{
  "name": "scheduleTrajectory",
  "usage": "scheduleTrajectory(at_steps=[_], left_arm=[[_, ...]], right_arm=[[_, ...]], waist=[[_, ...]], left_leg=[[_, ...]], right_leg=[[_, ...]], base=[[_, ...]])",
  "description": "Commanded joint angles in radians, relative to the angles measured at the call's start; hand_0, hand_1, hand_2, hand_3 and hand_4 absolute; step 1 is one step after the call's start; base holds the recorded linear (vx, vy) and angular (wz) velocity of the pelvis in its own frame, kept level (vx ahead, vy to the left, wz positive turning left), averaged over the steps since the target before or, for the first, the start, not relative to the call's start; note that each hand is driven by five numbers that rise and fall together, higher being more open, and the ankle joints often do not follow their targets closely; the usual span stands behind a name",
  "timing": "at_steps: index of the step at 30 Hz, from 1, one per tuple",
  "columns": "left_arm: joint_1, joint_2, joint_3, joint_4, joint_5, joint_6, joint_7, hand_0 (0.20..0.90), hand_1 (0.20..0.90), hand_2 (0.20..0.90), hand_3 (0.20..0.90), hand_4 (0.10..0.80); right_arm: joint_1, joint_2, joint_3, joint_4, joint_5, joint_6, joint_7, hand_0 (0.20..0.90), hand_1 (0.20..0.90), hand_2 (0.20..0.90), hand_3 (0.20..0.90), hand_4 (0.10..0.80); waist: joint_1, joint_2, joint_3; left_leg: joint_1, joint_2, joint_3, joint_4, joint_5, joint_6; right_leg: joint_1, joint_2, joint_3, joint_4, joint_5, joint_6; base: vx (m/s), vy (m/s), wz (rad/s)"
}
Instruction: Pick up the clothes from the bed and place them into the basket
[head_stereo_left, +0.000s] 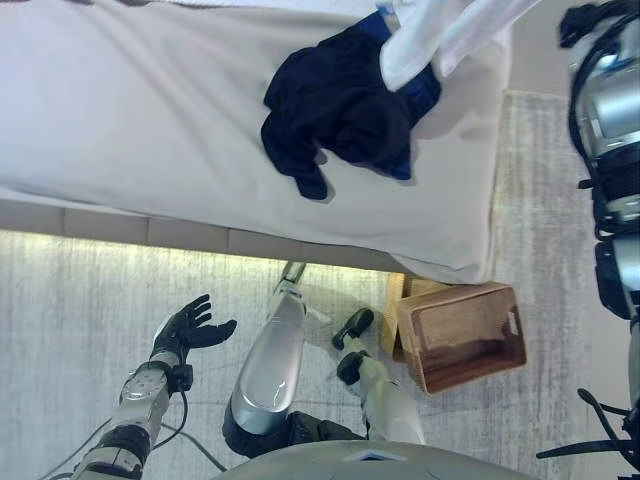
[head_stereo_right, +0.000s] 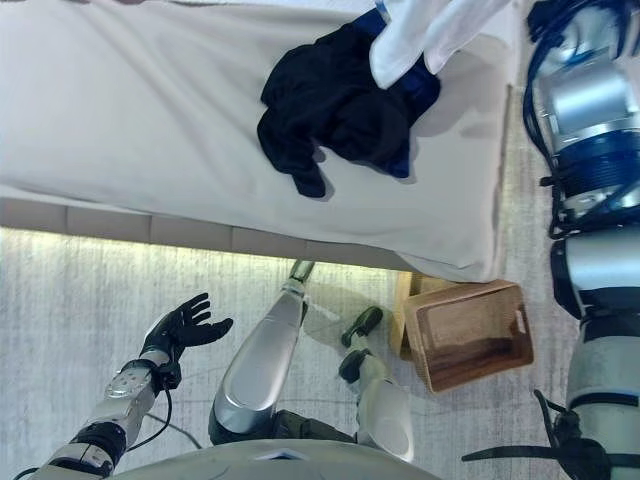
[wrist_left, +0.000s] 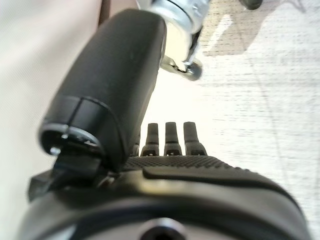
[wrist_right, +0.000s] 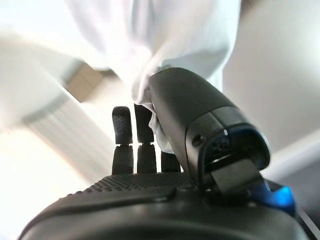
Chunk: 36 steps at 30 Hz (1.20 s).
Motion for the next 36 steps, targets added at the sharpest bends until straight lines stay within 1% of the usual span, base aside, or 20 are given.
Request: scheduleTrajectory(at_steps=[1, 3, 4, 5, 6, 8, 12, 16, 18, 20, 23, 26, 29, 32, 34, 36], left_arm=[[0.107, 0.009, -0.083, 0.081, 0.125, 0.007, 0.040, 0.900, 0.900, 0.900, 0.900, 0.800], [0.092, 0.003, -0.113, 0.110, 0.174, 0.021, 0.065, 0.900, 0.900, 0.900, 0.900, 0.800], [0.086, 0.002, -0.120, 0.120, 0.171, 0.027, 0.073, 0.900, 0.900, 0.900, 0.900, 0.800], [0.077, 0.001, -0.125, 0.126, 0.186, 0.036, 0.079, 0.900, 0.900, 0.900, 0.900, 0.800], [0.069, -0.003, -0.127, 0.126, 0.193, 0.059, 0.084, 0.900, 0.900, 0.900, 0.900, 0.800], [0.057, -0.004, -0.126, 0.137, 0.211, 0.079, 0.080, 0.900, 0.900, 0.900, 0.900, 0.800], [0.029, -0.022, -0.123, 0.161, 0.253, 0.110, 0.048, 0.900, 0.900, 0.900, 0.900, 0.800], [0.015, -0.049, -0.139, 0.164, 0.286, 0.121, 0.016, 0.900, 0.900, 0.900, 0.900, 0.800], [0.014, -0.058, -0.142, 0.164, 0.300, 0.123, 0.003, 0.900, 0.900, 0.900, 0.900, 0.800], [0.016, -0.068, -0.152, 0.171, 0.321, 0.118, -0.007, 0.900, 0.900, 0.900, 0.900, 0.800], [0.018, -0.076, -0.161, 0.180, 0.357, 0.117, -0.019, 0.900, 0.900, 0.900, 0.900, 0.800], [0.017, -0.084, -0.161, 0.196, 0.365, 0.116, -0.020, 0.900, 0.900, 0.900, 0.900, 0.800], [0.021, -0.082, -0.155, 0.196, 0.388, 0.121, -0.027, 0.900, 0.900, 0.900, 0.900, 0.800], [0.017, -0.074, -0.157, 0.193, 0.388, 0.121, -0.033, 0.900, 0.900, 0.900, 0.900, 0.800], [0.013, -0.071, -0.162, 0.190, 0.385, 0.116, -0.033, 0.900, 0.900, 0.900, 0.900, 0.800], [-0.010, -0.065, -0.183, 0.165, 0.365, 0.114, -0.031, 0.900, 0.900, 0.900, 0.900, 0.800]], right_arm=[[0.068, -0.149, -0.065, -0.067, -0.052, -0.094, -0.055, 0.300, 0.300, 0.300, 0.200, 0.100], [0.089, -0.169, -0.074, -0.100, -0.060, -0.109, -0.066, 0.300, 0.300, 0.300, 0.200, 0.100], [0.096, -0.172, -0.081, -0.115, -0.069, -0.109, -0.068, 0.300, 0.300, 0.300, 0.200, 0.100], [0.106, -0.182, -0.087, -0.139, -0.083, -0.107, -0.082, 0.300, 0.300, 0.300, 0.200, 0.100], [0.128, -0.194, -0.100, -0.165, -0.085, -0.107, -0.080, 0.300, 0.300, 0.300, 0.200, 0.100], [0.163, -0.217, -0.125, -0.202, -0.075, -0.102, -0.067, 0.300, 0.300, 0.300, 0.200, 0.100], [0.296, -0.262, -0.212, -0.278, -0.051, -0.097, 0.014, 0.300, 0.300, 0.300, 0.200, 0.100], [0.426, -0.262, -0.279, -0.323, -0.057, -0.064, 0.144, 0.300, 0.300, 0.300, 0.200, 0.100], [0.482, -0.257, -0.304, -0.343, -0.072, -0.052, 0.177, 0.300, 0.300, 0.300, 0.200, 0.100], [0.555, -0.240, -0.339, -0.366, -0.081, -0.048, 0.222, 0.300, 0.300, 0.300, 0.200, 0.100], [0.661, -0.192, -0.380, -0.402, -0.108, -0.048, 0.278, 0.300, 0.300, 0.300, 0.200, 0.100], [0.761, -0.127, -0.393, -0.438, -0.163, -0.062, 0.331, 0.300, 0.300, 0.300, 0.200, 0.100], [0.843, -0.070, -0.395, -0.447, -0.202, -0.037, 0.397, 0.300, 0.300, 0.300, 0.200, 0.100], [0.887, -0.030, -0.376, -0.411, -0.257, -0.003, 0.427, 0.300, 0.300, 0.300, 0.200, 0.100], [0.900, -0.019, -0.366, -0.376, -0.265, 0.028, 0.447, 0.300, 0.300, 0.300, 0.200, 0.100], [0.891, -0.006, -0.335, -0.314, -0.273, 0.050, 0.441, 0.300, 0.300, 0.300, 0.200, 0.100]], waist=[[-0.076, 0.022, -0.256], [-0.113, 0.032, -0.294], [-0.125, 0.034, -0.306], [-0.142, 0.037, -0.324], [-0.159, 0.039, -0.345], [-0.185, 0.041, -0.374], [-0.247, 0.048, -0.431], [-0.287, 0.054, -0.453], [-0.298, 0.056, -0.457], [-0.316, 0.060, -0.461], [-0.342, 0.068, -0.462], [-0.369, 0.080, -0.457], [-0.384, 0.093, -0.445], [-0.392, 0.108, -0.424], [-0.395, 0.116, -0.409], [-0.395, 0.136, -0.372]], left_leg=[[0.185, -0.018, 0.026, -0.184, -0.089, 0.051], [0.246, -0.007, 0.046, -0.221, -0.088, 0.053], [0.266, -0.004, 0.054, -0.237, -0.085, 0.054], [0.286, -0.003, 0.062, -0.253, -0.084, 0.054], [0.305, -0.002, 0.071, -0.264, -0.084, 0.056], [0.329, -0.001, 0.084, -0.274, -0.087, 0.057], [0.370, 0.002, 0.122, -0.282, -0.097, 0.057], [0.408, 0.011, 0.155, -0.295, -0.104, 0.049], [0.417, 0.015, 0.164, -0.298, -0.105, 0.045], [0.429, 0.021, 0.181, -0.302, -0.106, 0.042], [0.443, 0.025, 0.205, -0.300, -0.111, 0.040], [0.458, 0.025, 0.222, -0.298, -0.118, 0.042], [0.465, 0.024, 0.232, -0.288, -0.125, 0.043], [0.459, 0.024, 0.234, -0.271, -0.128, 0.046], [0.448, 0.025, 0.232, -0.259, -0.127, 0.046], [0.414, 0.026, 0.223, -0.244, -0.120, 0.047]], right_leg=[[0.018, -0.016, 0.006, 0.096, 0.002, 0.050], [0.036, -0.007, 0.026, 0.096, 0.003, 0.057], [0.041, -0.001, 0.037, 0.094, 0.005, 0.060], [0.048, 0.004, 0.052, 0.091, 0.007, 0.063], [0.056, 0.009, 0.067, 0.088, 0.006, 0.065], [0.067, 0.020, 0.091, 0.088, -0.003, 0.063], [0.090, 0.044, 0.137, 0.073, -0.035, 0.050], [0.121, 0.063, 0.166, 0.032, -0.054, 0.036], [0.129, 0.070, 0.179, 0.022, -0.063, 0.030], [0.135, 0.077, 0.191, 0.015, -0.071, 0.023], [0.139, 0.082, 0.208, 0.015, -0.079, 0.015], [0.143, 0.085, 0.227, 0.017, -0.086, 0.009], [0.143, 0.085, 0.238, 0.026, -0.093, 0.004], [0.132, 0.082, 0.241, 0.050, -0.104, 0.001], [0.119, 0.079, 0.240, 0.067, -0.110, -0.001], [0.081, 0.075, 0.235, 0.099, -0.117, -0.005]], base=[[-0.004, -0.033, -0.19], [-0.006, -0.052, -0.36], [-0.026, -0.087, -0.48], [-0.008, -0.089, -0.53], [0.003, -0.118, -0.56], [0.021, -0.094, -0.47], [0.012, -0.104, -0.30], [-0.005, -0.105, -0.42], [-0.010, -0.090, -0.26], [0.000, -0.094, -0.33], [0.005, -0.087, -0.30], [0.017, -0.081, -0.27], [0.050, -0.116, -0.16], [0.030, -0.104, -0.11], [-0.022, -0.099, -0.01], [-0.166, -0.091, 0.02]])
